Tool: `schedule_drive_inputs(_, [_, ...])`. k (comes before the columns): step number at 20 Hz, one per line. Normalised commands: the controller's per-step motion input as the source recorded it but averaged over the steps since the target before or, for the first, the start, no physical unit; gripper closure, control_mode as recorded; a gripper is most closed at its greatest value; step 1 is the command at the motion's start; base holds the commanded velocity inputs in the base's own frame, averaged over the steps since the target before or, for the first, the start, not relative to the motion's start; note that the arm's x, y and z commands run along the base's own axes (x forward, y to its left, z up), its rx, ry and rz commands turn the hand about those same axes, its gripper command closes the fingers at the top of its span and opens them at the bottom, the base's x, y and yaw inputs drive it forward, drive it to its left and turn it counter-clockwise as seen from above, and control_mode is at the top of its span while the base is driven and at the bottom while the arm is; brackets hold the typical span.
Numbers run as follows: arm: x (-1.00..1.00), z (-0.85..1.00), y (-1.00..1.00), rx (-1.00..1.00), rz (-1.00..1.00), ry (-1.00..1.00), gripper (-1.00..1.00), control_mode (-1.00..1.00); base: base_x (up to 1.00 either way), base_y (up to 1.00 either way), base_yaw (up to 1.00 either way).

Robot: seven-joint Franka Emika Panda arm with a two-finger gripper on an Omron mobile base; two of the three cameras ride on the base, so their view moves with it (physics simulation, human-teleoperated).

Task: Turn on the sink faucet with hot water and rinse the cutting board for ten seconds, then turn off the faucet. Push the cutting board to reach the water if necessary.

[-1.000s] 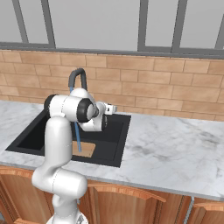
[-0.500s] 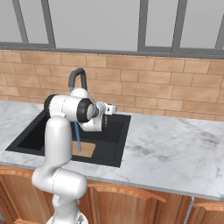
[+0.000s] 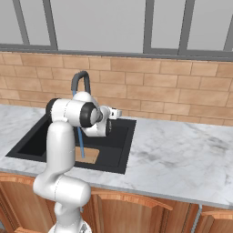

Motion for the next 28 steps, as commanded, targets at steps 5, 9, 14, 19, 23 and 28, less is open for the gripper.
schedule_drive_inputs(5, [-0.02,0.00,0.00,0.00,0.00,0.00,-1.00,-1.00,0.00,0.00,0.00])
schedule_drive_inputs(9, [-0.10,0.00,0.01,0.00,0.00,0.00,-1.00,-1.00,0.00,0.00,0.00])
schedule_drive_inputs(14, [-0.06,0.00,0.01,0.00,0.06,0.00,-1.00,-1.00,0.00,0.00,0.00])
schedule_drive_inputs(19, [-0.17,0.00,0.00,0.00,0.08,0.00,-1.00,-1.00,0.00,0.00,0.00])
schedule_drive_inputs(23, [-0.30,0.00,0.00,0.00,0.05,0.00,-1.00,-1.00,0.00,0.00,0.00])
schedule_drive_inputs(28, [-0.11,0.00,-0.10,0.00,0.01,0.00,-1.00,-1.00,0.00,0.00,0.00])
